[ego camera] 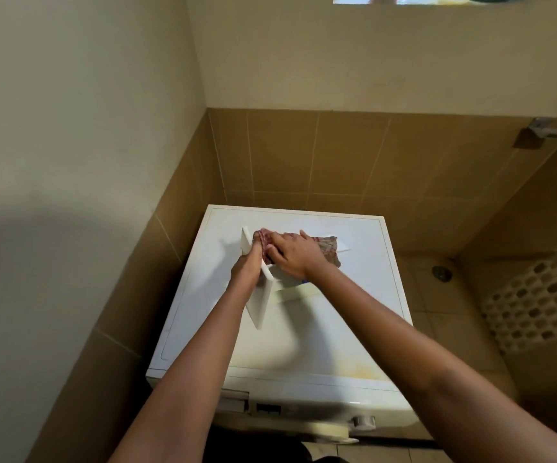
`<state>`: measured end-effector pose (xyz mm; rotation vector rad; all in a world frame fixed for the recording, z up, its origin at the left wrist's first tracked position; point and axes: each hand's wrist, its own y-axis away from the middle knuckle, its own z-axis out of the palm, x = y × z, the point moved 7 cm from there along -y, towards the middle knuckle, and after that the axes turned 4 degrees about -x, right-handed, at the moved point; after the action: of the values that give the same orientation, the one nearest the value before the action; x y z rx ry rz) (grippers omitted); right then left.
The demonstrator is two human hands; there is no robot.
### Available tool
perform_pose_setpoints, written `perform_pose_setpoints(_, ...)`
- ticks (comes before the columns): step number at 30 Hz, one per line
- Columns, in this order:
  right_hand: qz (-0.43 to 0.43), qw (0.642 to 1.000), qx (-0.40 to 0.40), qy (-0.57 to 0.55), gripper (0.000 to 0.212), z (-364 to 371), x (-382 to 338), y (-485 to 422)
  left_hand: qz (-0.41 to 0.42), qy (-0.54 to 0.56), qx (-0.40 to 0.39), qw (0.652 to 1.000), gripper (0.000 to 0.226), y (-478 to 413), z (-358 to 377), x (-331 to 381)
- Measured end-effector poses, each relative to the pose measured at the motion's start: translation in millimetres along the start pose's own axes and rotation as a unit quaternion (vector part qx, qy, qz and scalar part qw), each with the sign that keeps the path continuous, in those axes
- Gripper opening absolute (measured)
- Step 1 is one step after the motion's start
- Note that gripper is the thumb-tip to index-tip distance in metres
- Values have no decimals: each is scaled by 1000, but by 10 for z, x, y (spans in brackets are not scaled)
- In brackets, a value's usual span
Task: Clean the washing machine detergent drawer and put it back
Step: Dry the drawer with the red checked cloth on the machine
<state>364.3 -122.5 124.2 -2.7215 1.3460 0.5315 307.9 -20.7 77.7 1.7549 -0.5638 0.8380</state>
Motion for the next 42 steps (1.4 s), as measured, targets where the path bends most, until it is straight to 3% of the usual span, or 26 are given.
perform_pose_setpoints(4, -8, 994, 107, 33, 36, 15, 2, 54, 8, -25, 11, 1000, 77, -18, -20, -5)
perform_pose_setpoints(9, 5, 992, 114, 50, 32, -43, 238, 68, 8, -56, 24, 998, 84, -31, -79, -22)
perform_pose_setpoints(14, 122, 984, 130, 10, 31, -160, 884, 184, 4, -45, 14, 999, 82, -33, -58, -32)
perform_pose_setpoints(17, 181, 975, 127, -24, 32, -126, 882, 167, 5, -21, 8, 1000, 74, -37, -27, -36)
perform_pose_setpoints(27, 35, 983, 182, -10, 28, 119, 28, 275, 12, -18, 20, 1000, 77, -36, 4, -39)
perform_pose_setpoints(33, -68, 997, 33, 5, 34, 37, 342, 248, 9, -50, 19, 999, 81, -63, -60, -41)
perform_pose_setpoints(37, 40, 997, 60, -35, 29, -152, 1012, 373, 1, -33, 7, 999, 76, -78, -45, -50)
perform_pose_setpoints(40, 142, 966, 57, -207, 21, -138, 1301, 409, -1, -20, 2, 1000, 72, -73, -25, -43)
perform_pose_setpoints(42, 150, 971, 60, -178, 25, -122, 1245, 348, 0, -17, 0, 1000, 69, -80, -9, -44)
